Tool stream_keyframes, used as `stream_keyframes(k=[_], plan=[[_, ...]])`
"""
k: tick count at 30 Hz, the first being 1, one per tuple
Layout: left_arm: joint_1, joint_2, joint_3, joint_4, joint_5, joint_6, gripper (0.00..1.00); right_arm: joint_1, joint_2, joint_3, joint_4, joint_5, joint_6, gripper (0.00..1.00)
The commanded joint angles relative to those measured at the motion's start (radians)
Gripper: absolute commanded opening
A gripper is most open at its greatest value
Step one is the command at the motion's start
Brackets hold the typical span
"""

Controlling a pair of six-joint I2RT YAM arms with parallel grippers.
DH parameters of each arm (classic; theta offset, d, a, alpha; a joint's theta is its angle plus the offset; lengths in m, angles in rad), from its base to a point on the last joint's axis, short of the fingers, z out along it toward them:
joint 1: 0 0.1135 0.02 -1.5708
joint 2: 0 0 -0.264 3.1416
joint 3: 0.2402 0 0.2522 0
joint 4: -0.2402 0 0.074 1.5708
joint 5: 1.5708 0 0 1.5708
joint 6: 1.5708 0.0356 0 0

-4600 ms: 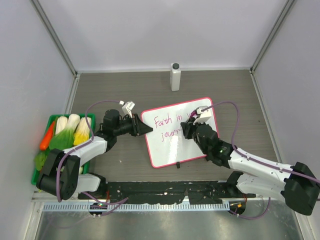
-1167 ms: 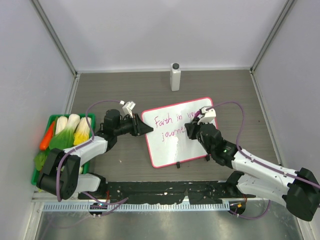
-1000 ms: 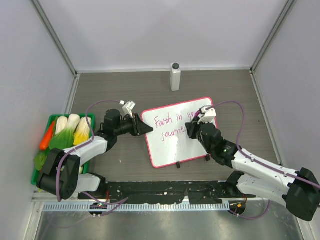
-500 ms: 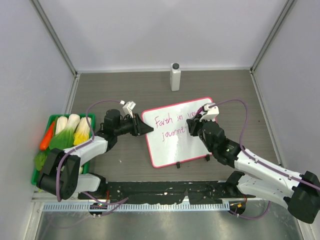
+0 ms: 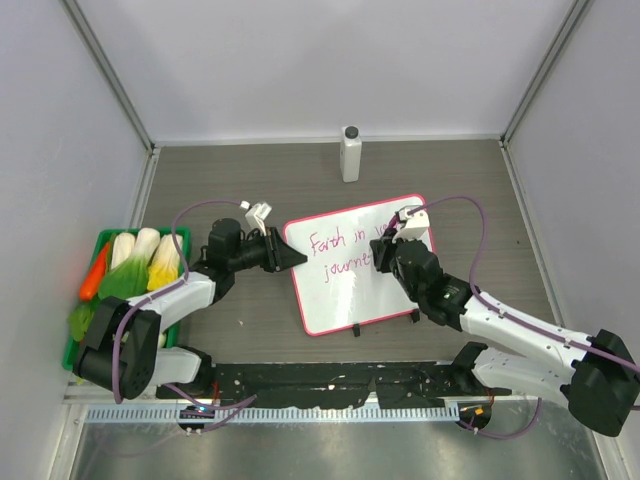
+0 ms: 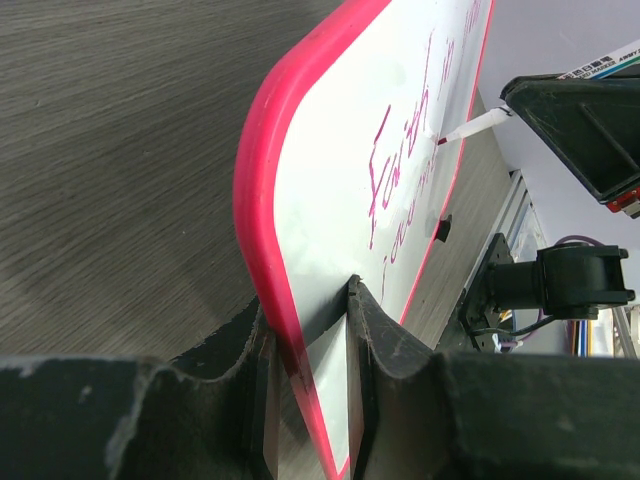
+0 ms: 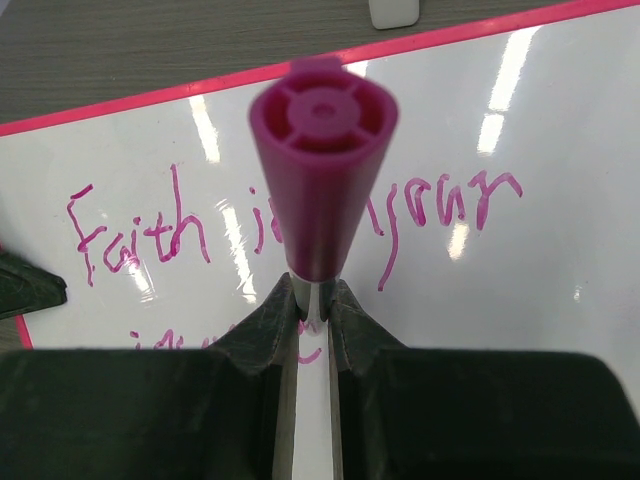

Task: Write a sentence on the whiteboard
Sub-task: Write with the whiteboard marker on the whiteboard.

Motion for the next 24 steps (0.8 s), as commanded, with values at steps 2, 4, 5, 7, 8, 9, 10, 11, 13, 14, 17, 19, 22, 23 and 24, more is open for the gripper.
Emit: stream_keyframes(k=[2, 4, 5, 7, 8, 9, 10, 11, 13, 14, 17, 19, 22, 23, 24], plan=[[-0.001, 0.032, -0.009, -0.074, -0.232, 0.202, 0.00, -0.002, -0.018, 0.009, -0.006, 0.039, 0.002, 0.01], [-0.001, 0.034, -0.009, -0.074, -0.232, 0.202, 0.00, -0.004, -0.029, 0.001, -0.023, 0.039, 0.004, 0.01], [-0.001, 0.034, -0.009, -0.074, -0.232, 0.202, 0.00, -0.002, -0.032, -0.004, -0.028, 0.039, 0.005, 0.01], [-0.001, 0.035, -0.009, -0.074, -0.232, 0.202, 0.00, -0.004, -0.038, -0.014, -0.035, 0.035, 0.010, 0.01], [-0.001, 0.034, -0.008, -0.074, -0.232, 0.202, 0.00, -0.004, -0.043, -0.018, -0.041, 0.035, 0.013, 0.01], [-0.002, 0.034, -0.008, -0.074, -0.232, 0.202, 0.00, -0.004, -0.044, -0.024, -0.043, 0.028, 0.018, 0.01], [-0.002, 0.035, -0.009, -0.074, -0.234, 0.202, 0.00, -0.002, -0.052, -0.027, -0.048, 0.022, 0.022, 0.01], [-0.002, 0.034, -0.008, -0.076, -0.235, 0.202, 0.00, -0.004, -0.054, -0.034, -0.048, 0.021, 0.028, 0.01], [-0.002, 0.035, -0.006, -0.076, -0.235, 0.202, 0.00, -0.004, -0.061, -0.044, -0.048, 0.013, 0.031, 0.01], [-0.004, 0.035, -0.006, -0.077, -0.235, 0.202, 0.00, -0.004, -0.064, -0.045, -0.048, 0.010, 0.033, 0.01], [-0.004, 0.037, -0.008, -0.079, -0.238, 0.204, 0.00, -0.004, -0.074, -0.039, -0.051, 0.013, 0.028, 0.01], [-0.004, 0.037, -0.008, -0.079, -0.238, 0.204, 0.00, -0.004, -0.081, -0.027, -0.048, 0.015, 0.027, 0.01], [-0.005, 0.035, -0.006, -0.079, -0.240, 0.204, 0.00, -0.002, -0.096, -0.001, -0.040, 0.019, 0.025, 0.01], [-0.005, 0.034, -0.008, -0.081, -0.240, 0.204, 0.00, -0.002, -0.100, 0.008, -0.037, 0.022, 0.027, 0.01], [-0.005, 0.035, -0.006, -0.081, -0.241, 0.204, 0.00, -0.004, -0.104, 0.015, -0.031, 0.025, 0.028, 0.01]])
